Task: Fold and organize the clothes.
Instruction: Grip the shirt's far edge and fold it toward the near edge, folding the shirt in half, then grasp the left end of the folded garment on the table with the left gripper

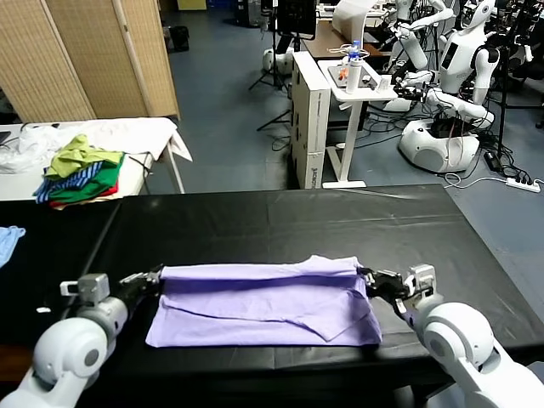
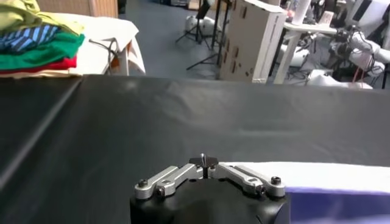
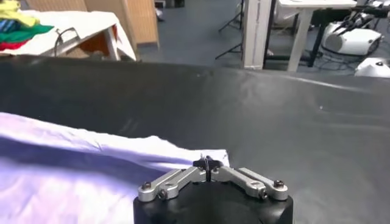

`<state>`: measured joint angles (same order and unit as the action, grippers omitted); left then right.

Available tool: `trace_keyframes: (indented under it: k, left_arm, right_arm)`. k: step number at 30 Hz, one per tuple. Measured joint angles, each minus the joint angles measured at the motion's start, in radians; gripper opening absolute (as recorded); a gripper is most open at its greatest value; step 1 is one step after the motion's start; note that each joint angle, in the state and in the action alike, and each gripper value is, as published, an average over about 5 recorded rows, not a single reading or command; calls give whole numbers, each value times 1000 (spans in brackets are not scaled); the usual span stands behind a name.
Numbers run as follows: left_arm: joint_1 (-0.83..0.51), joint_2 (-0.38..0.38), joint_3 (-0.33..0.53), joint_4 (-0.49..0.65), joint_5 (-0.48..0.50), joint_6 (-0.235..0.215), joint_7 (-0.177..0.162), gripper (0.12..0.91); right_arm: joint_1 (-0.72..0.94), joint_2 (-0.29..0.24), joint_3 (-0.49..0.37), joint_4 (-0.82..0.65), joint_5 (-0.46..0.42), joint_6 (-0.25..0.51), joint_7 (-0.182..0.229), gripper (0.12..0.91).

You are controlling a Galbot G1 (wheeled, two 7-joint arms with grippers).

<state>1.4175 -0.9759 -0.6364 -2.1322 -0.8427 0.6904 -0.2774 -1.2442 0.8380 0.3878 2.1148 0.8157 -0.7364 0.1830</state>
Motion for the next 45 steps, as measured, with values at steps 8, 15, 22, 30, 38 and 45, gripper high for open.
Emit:
trace_keyframes:
  k: [8,15,22,30,38,45]
  left_arm:
    - [69,-25,-22,-21,46,-1,5,147]
    - [110,-45,-28,-48,59,-9,1,147]
    - [152,-71,-32,-74,97,-13,-1,147]
    - [195,-109,-27,-91,152,-20,-1,165]
    - [217,-142,-48,-118,178,-8,-24,604]
    - [170,-136,-78,-90,162,-32,-26,894]
  right_arm:
    - [-43,-22,17,26,1,0,-4,140]
    - [-70,-38,19,32,4,0,-6,140]
    - [-75,-41,3,33,4,0,-6,140]
    - [-91,-50,10,61,23,0,-13,234]
    - [-125,-46,84,118,81,0,-9,727]
    - [-89,-2,134,88,88,0,35,903]
